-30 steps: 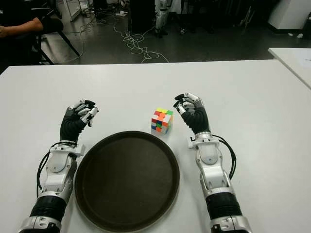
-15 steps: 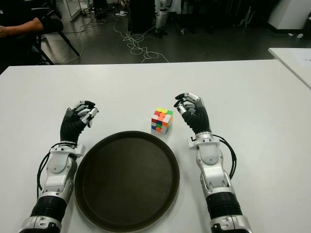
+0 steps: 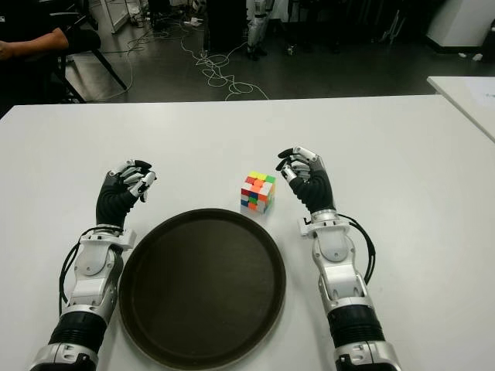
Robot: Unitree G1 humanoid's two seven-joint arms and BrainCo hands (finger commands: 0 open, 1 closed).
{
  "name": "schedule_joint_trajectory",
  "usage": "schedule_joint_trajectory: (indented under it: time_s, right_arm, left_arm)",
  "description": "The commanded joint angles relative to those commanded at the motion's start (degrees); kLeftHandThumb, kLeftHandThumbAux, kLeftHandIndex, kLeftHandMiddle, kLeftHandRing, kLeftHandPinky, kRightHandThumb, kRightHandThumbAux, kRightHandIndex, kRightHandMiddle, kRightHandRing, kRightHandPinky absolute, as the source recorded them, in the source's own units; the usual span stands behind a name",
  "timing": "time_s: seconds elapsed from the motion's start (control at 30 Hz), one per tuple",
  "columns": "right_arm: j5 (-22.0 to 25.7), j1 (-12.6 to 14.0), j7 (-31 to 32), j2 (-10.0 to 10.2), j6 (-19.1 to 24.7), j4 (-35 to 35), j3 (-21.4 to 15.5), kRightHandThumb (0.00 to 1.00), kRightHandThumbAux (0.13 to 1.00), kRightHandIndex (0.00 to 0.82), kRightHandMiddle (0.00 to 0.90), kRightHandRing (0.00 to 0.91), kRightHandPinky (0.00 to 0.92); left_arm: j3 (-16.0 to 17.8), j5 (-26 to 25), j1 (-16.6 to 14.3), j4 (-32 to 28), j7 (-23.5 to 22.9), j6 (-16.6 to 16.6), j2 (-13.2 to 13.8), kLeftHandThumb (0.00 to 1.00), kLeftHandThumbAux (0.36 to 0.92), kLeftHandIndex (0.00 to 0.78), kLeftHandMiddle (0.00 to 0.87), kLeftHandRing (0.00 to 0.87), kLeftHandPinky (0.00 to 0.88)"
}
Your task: Pick up the Rubik's Cube and put it in the plate
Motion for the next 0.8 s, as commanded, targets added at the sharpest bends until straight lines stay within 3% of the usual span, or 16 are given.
schedule_joint_trajectory:
  time_s: [0.13,0.4,0.6,0.8]
  right_arm:
    - [0.61,-0.03,1.07,-0.18,0.20,0.07,0.10,0.686,0.726,0.435,0.793,0.811,0.794]
    - [-2.33,-0.68,0.81,-1.57,-0.97,1.33,0.95,0.686,0.727,0.433,0.768,0.780,0.756]
    - [-8.18,-1.49,-3.15,-3.06,-4.34,3.24,2.20,0.679,0.731,0.426,0.655,0.689,0.694]
    - [-10.73,-2.30,-6.19,-3.97,-6.95,4.98,2.55,0.669,0.736,0.412,0.460,0.503,0.521]
  left_arm:
    - [0.01,0.29,-0.04,0.34,0.31,-0.37,0.03,0.858,0.657,0.424,0.547,0.775,0.791]
    - [-0.59,1.51,0.26,-0.26,0.44,0.04,0.65,0.856,0.657,0.423,0.549,0.724,0.705]
    - [-1.53,3.61,0.65,-1.39,0.60,1.82,1.79,0.849,0.662,0.413,0.572,0.704,0.719]
    - [-2.35,4.82,1.13,-3.20,-0.40,4.38,2.76,0.844,0.665,0.408,0.578,0.712,0.743]
